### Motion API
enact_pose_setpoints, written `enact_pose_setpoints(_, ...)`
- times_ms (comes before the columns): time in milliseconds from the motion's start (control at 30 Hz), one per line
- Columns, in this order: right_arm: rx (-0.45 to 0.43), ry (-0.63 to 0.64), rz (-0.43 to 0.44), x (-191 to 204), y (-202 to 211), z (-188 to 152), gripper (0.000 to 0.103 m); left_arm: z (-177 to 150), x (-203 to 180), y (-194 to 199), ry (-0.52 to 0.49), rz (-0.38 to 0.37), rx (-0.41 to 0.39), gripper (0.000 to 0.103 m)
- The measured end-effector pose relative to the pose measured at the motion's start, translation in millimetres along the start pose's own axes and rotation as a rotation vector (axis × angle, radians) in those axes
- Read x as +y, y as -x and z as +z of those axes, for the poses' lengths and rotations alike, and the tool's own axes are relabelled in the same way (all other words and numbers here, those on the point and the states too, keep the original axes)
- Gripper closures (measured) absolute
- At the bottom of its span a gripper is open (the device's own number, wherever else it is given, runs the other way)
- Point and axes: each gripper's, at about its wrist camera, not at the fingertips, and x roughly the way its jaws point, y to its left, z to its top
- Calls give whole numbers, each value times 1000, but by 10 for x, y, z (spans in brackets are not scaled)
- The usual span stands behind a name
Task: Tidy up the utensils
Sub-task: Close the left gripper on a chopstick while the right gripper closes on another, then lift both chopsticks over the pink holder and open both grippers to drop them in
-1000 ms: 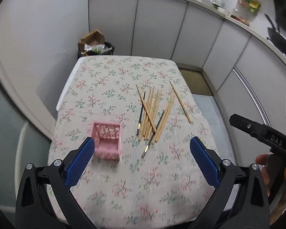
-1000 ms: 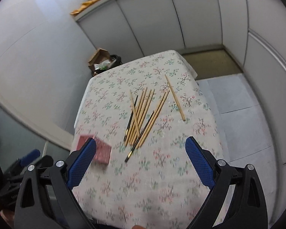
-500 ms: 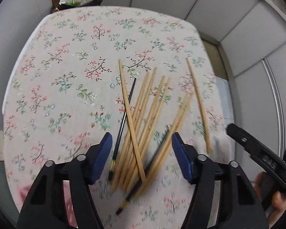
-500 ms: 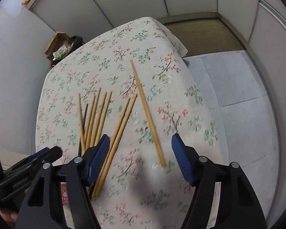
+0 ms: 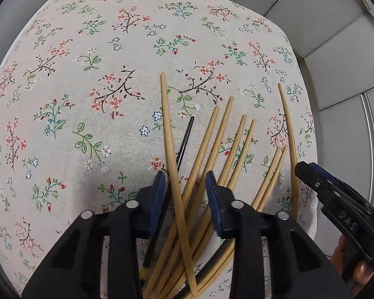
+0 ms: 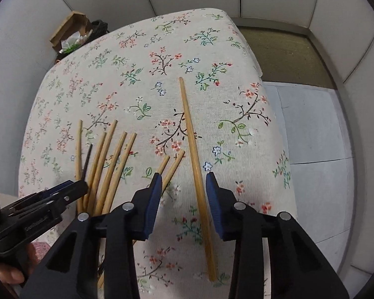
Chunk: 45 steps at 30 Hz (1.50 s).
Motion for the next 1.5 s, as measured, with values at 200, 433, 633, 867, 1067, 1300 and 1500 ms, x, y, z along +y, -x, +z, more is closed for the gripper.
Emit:
enact_pose_setpoints(200, 12, 24, -73, 40, -211, 36, 83, 38, 32, -82, -22, -6, -15, 97)
enact_pose_setpoints(433, -15, 41, -95, 20, -151, 25, 95, 14, 39, -49, -65, 5, -25, 97)
enact_pose_setpoints(633, -82, -64, 15, -230, 161, 20, 96, -46, -68, 253, -117, -22, -95, 97)
enact_pose_setpoints(867, -232, -109, 140, -226, 699, -206, 96, -392, -353, 1164, -280, -118, -376, 97)
enact_pose_setpoints(1067, -357, -156, 196, -64, 1152, -465, 96, -848, -167, 1757, -363, -107, -549, 97)
enact_pose_setpoints(1300, -526, -135, 371, 560, 1797, -878, 96, -1359, 528, 2476, -260, -185, -783, 97)
enact_pose_setpoints(1500, -650, -25, 481, 1380, 2029, -1297, 95, -1555, 832, 2535, -251, -178, -872, 97)
